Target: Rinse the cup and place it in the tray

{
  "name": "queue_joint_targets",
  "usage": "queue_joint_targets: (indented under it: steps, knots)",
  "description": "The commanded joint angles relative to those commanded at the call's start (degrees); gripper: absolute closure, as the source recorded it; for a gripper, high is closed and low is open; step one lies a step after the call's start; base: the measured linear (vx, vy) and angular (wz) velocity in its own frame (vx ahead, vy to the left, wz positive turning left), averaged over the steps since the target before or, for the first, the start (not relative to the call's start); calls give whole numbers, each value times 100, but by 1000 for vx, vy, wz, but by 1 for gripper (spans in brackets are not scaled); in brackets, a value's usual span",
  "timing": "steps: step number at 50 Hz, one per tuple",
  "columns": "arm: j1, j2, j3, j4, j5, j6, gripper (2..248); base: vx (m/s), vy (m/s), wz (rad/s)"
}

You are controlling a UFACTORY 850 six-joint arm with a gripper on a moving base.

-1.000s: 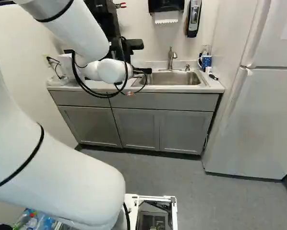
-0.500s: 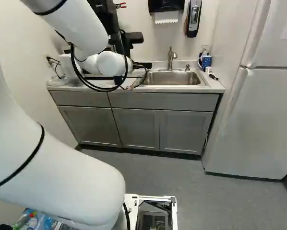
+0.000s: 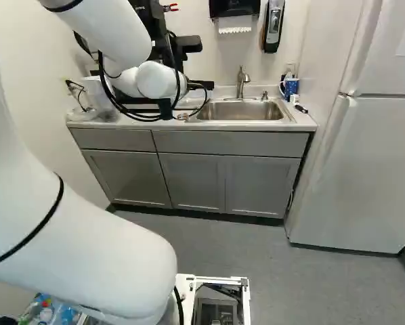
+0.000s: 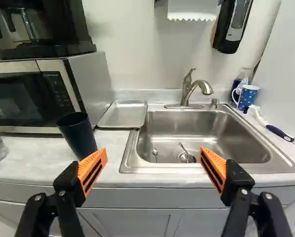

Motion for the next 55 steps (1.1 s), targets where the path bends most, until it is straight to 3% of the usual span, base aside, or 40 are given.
queue_joint_targets:
  steps: [16,55]
  knots:
    - [5,-30,-217,0,-13,0,3,0,0,0]
    - [6,-40,-227,0,-13,0,3,36,-24,7]
